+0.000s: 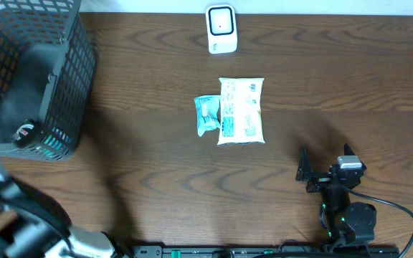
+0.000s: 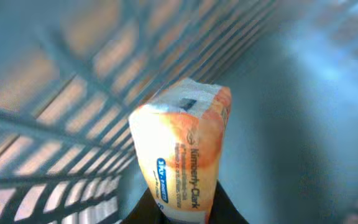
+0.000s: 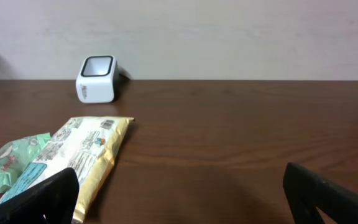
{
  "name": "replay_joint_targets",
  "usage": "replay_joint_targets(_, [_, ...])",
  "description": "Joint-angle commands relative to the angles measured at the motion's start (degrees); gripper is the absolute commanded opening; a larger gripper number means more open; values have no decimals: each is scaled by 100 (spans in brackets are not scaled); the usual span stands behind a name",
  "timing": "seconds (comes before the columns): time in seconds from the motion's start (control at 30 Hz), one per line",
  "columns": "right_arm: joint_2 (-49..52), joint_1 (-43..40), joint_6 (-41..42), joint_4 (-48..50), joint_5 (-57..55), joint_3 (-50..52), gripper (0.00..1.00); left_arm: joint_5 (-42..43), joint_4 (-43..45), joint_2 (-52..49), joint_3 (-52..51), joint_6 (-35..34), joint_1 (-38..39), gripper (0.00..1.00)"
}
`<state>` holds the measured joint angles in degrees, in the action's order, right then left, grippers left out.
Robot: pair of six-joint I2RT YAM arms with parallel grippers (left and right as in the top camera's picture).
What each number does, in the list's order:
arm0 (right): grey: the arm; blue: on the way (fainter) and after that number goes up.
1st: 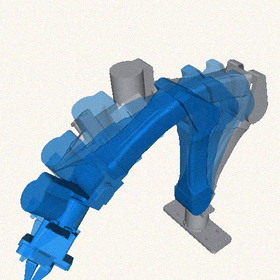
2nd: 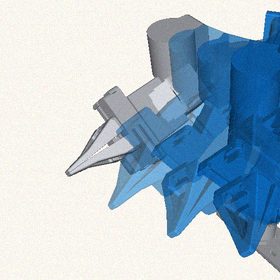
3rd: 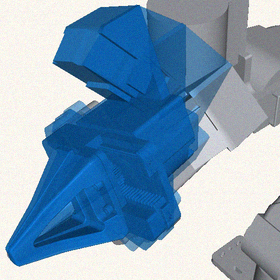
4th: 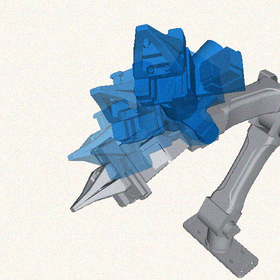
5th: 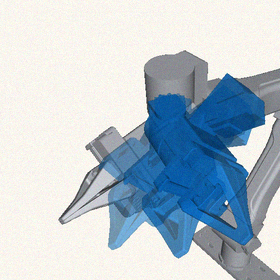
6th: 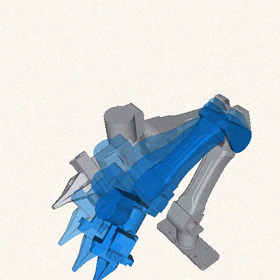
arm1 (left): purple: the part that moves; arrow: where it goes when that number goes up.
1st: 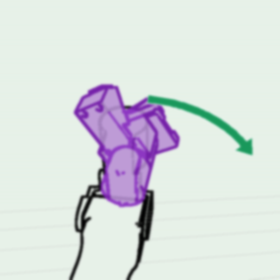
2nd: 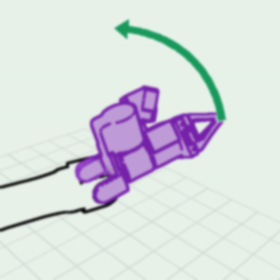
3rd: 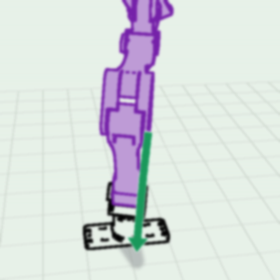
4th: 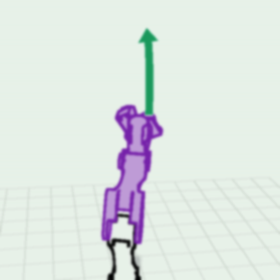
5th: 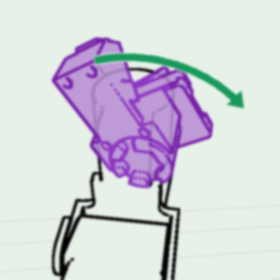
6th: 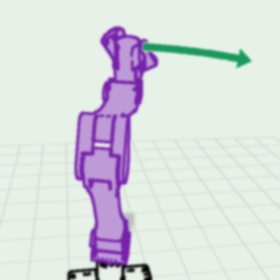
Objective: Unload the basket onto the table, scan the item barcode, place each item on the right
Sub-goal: 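Grasp the orange snack pack in the basket with the left gripper, then carry the orange pack toward the white scanner with the left gripper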
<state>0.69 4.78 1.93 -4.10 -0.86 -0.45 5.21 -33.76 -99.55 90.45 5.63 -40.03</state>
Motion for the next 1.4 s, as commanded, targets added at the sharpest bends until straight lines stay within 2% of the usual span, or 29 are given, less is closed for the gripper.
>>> replay_joint_targets(0.0, [-37,-20,57,-17,-7,13,99,1814,348,756,22,-1014,-2,7])
replay_joint_targets(0.23, [-37,-20,59,-20,-7,13,99,3224,837,1792,22,-3770,31,8])
replay_joint_targets(0.27, [-37,-20,57,-17,-7,13,99,3403,820,1897,20,-3991,66,7])
replay_joint_targets(0.37, [-37,-20,57,-17,-7,13,99,4054,612,2122,20,-4041,306,8])
replay_joint_targets(0.47, [-37,-20,57,-17,-4,13,99,4612,197,2199,20,-3886,761,8])
replay_joint_targets(0.57, [-37,-20,57,-20,-4,13,99,4988,-271,2184,-13,-3320,1355,8])
replay_joint_targets(0.83, [-37,-20,57,-17,-7,13,99,4911,-1744,1851,-42,-1080,3191,8])
replay_joint_targets(1.03, [-37,-20,57,-17,-4,13,99,4006,-2398,1322,-42,-557,4094,8])
replay_joint_targets(1.1, [-37,-20,57,-17,-7,13,99,4395,-2653,1086,-42,-522,4271,8])
replay_joint_targets(1.17, [-37,-20,57,-17,-7,13,99,5436,-2918,774,-44,-522,4428,8])
replay_joint_targets(1.37, [-37,-20,57,-17,-7,13,99,7357,-3180,81,-44,-570,4588,8])
